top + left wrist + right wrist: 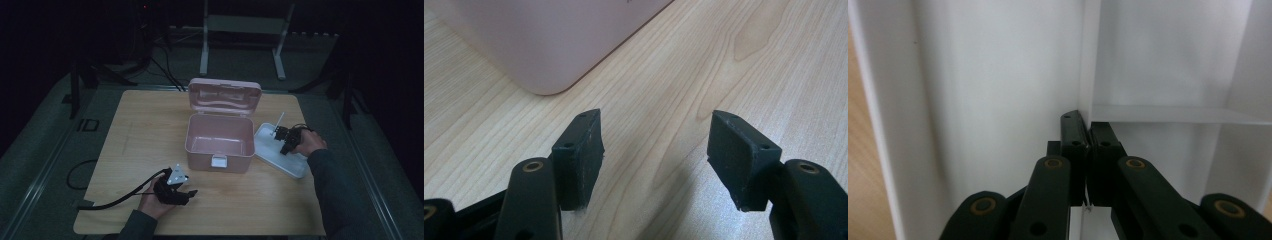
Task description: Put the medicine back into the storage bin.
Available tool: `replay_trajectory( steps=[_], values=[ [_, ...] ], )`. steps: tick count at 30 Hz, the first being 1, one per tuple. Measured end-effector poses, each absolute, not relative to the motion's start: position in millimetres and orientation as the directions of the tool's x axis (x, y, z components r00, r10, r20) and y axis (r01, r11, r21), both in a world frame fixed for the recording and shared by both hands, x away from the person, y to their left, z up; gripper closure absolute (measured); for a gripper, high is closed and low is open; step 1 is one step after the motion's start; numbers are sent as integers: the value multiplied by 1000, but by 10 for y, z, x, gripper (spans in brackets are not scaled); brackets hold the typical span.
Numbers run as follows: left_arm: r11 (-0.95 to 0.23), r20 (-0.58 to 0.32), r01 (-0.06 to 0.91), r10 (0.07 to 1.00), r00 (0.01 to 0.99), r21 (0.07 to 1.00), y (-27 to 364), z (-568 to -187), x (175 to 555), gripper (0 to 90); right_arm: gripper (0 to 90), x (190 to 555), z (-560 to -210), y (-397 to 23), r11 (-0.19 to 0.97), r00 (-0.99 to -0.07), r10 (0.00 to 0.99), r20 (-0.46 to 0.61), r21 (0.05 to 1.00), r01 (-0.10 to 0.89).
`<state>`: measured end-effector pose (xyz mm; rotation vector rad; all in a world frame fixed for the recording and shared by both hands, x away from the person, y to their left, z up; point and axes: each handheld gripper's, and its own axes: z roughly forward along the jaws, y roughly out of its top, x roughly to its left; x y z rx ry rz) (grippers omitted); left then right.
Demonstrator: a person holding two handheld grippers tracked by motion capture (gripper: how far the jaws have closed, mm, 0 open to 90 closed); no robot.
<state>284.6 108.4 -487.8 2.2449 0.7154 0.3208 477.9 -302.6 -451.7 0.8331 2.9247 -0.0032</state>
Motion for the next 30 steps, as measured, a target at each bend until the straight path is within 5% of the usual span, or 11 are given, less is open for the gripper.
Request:
replay_trajectory(
  steps=[15,30],
  values=[
    [-566,12,394,582,813,724,1085,-4878,2845,387,894,4608,-4382,-3255,854,-848,521,-96,41,519],
    [-564,11,391,580,815,727,1089,-4872,2838,384,893,4367,-3869,-3341,900,-895,435,-103,33,434]
  ],
)
